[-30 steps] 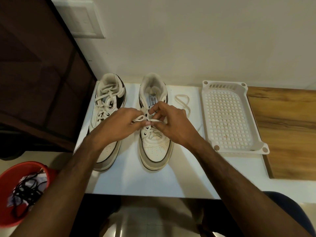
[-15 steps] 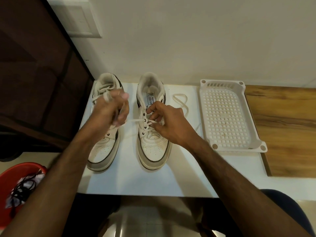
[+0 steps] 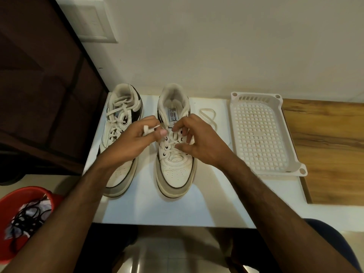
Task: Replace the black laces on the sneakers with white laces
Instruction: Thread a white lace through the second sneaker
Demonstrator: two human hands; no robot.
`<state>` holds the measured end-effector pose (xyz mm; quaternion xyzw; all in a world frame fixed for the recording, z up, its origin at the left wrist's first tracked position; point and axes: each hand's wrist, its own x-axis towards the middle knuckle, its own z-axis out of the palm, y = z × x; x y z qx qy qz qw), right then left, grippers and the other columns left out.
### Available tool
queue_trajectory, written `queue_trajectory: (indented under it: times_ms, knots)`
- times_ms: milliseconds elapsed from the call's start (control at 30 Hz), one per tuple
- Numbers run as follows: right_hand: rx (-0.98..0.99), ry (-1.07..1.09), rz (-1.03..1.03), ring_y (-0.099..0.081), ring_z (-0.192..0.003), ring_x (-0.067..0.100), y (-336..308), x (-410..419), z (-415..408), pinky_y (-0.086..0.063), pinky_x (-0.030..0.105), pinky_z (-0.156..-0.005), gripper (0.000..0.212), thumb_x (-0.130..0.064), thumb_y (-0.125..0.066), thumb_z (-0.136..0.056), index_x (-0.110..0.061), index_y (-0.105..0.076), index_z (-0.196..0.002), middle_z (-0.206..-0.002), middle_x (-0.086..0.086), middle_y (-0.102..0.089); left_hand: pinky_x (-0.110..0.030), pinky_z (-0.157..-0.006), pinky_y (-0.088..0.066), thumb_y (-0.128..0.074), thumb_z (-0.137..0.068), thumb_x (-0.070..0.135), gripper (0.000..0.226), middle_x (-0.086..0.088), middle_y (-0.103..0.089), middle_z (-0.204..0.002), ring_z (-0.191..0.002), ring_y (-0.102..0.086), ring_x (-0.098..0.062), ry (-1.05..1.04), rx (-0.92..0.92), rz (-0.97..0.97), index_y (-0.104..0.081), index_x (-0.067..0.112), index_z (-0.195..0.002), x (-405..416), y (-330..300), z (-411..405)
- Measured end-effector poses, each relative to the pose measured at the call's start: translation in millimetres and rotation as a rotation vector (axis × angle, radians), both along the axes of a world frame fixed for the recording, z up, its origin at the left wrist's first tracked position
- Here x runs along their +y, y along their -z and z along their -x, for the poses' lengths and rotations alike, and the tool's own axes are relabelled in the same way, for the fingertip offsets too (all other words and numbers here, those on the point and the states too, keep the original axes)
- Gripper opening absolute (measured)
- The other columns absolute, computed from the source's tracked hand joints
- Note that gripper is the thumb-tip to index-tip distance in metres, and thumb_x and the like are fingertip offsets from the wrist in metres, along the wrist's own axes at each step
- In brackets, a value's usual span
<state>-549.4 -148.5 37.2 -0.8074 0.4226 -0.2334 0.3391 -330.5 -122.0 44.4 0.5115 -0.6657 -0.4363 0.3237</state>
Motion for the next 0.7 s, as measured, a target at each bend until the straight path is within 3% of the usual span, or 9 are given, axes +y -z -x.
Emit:
queue_trajectory:
  times_ms: [167,333,500,567,700]
  knots:
    - [0.103,-0.022,-0.013,-0.054,-0.09,0.003,-1,-1,1,-0.047,0.048,-0.093,0.041,-0.031,-0.083,-0.081,-0.035,-0.061,-0.116,-0.103,-0.014,-0.052,-0.03,-0.094,-0.043,-0.07,-0.09,0.036,0.026,-0.002,-0.053,-0.097,-0.098,-0.056,-0.016,-0.091,-0.052,0.182,-0.066,0.013,-0.078,-5,-4,-8]
    - [0.163,-0.018,-0.018,-0.055,-0.091,0.006,-5,-1,5,-0.044,0.045,-0.092,0.037,-0.035,-0.079,-0.083,-0.037,-0.06,-0.115,-0.101,-0.012,-0.057,-0.029,-0.055,-0.043,-0.063,-0.093,0.025,0.023,-0.002,-0.063,-0.074,-0.058,-0.054,-0.019,-0.161,0.348,0.208,-0.063,0.016,-0.072,3,-23,-12]
    - [0.273,-0.016,0.105,-0.049,-0.089,0.005,-9,2,4,-0.033,0.036,-0.086,0.037,-0.03,-0.074,-0.08,-0.032,-0.059,-0.114,-0.096,-0.015,-0.053,-0.028,-0.047,-0.038,-0.07,-0.091,0.038,0.029,-0.003,-0.061,-0.074,-0.044,-0.045,-0.016,-0.189,0.722,0.19,-0.055,0.02,-0.074,3,-34,-10]
    - [0.22,0.006,0.092,-0.051,-0.085,0.004,-9,3,1,-0.041,0.037,-0.085,0.034,-0.019,-0.07,-0.08,-0.028,-0.06,-0.111,-0.093,-0.016,-0.053,-0.026,-0.045,-0.036,-0.071,-0.091,0.034,0.032,-0.003,-0.056,-0.067,-0.043,-0.043,-0.015,-0.187,0.618,0.175,-0.052,0.014,-0.075,3,-31,-10]
    - [-0.235,0.141,-0.143,-0.062,-0.081,0.009,-19,2,-5,-0.052,0.025,-0.076,0.02,-0.009,-0.066,-0.093,-0.021,-0.067,-0.109,-0.089,-0.005,-0.066,-0.027,-0.057,-0.046,-0.074,-0.093,0.029,0.02,0.007,-0.061,-0.07,-0.061,-0.055,-0.008,-0.075,-0.008,0.134,-0.058,0.026,-0.081,4,-16,1]
